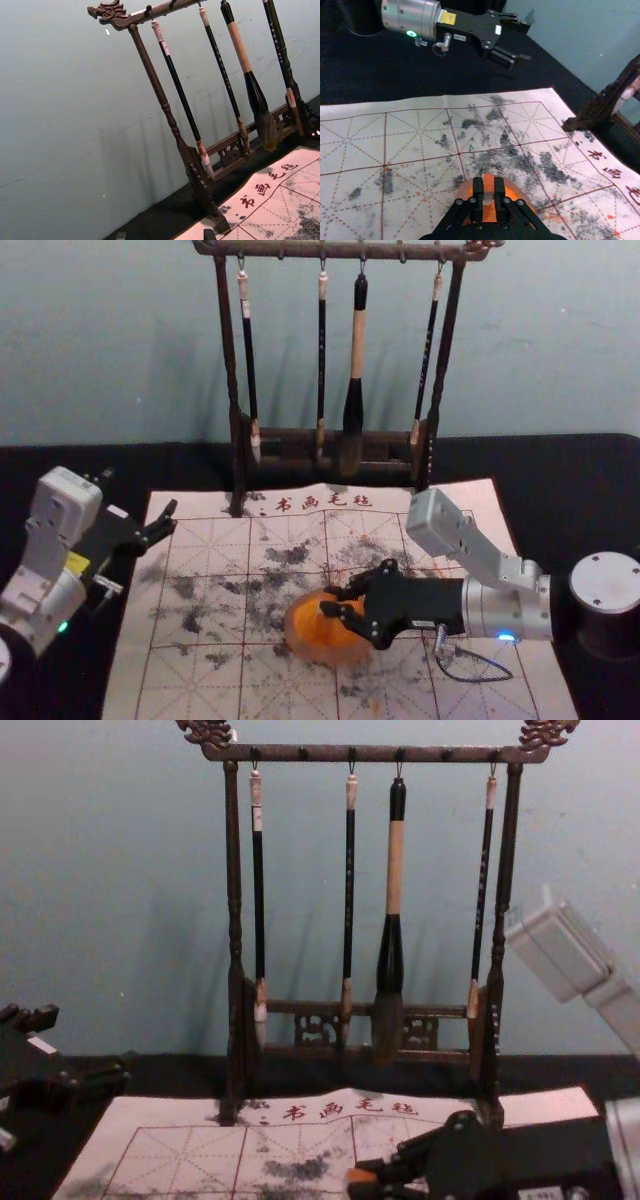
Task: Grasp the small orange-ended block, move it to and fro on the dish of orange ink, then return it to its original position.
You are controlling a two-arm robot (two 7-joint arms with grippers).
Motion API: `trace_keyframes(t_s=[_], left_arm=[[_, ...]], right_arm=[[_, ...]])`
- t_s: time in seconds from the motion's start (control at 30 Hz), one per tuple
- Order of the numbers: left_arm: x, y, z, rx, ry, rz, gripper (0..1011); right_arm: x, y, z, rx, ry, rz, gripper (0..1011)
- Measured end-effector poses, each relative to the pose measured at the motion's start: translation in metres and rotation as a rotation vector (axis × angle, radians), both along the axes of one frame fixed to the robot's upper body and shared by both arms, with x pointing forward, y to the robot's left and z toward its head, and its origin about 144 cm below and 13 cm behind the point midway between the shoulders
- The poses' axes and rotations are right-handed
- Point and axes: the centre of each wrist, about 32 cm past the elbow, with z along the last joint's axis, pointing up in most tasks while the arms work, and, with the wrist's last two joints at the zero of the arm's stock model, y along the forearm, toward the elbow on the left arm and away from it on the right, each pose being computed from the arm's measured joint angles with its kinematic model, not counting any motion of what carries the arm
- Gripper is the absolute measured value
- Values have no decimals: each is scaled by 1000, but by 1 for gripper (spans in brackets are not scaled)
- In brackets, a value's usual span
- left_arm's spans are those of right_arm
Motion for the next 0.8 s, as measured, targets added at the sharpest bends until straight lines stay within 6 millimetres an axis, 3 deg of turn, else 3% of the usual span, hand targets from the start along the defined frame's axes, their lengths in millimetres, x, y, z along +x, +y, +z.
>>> trace_keyframes(t_s=[0.37,0.8], left_arm=[[0,0,0,0,0,0,1001],[0,0,0,0,0,0,1001]], right_arm=[[11,-2,2,-3,-5,-38,104],[9,-14,2,0,3,-65,103]])
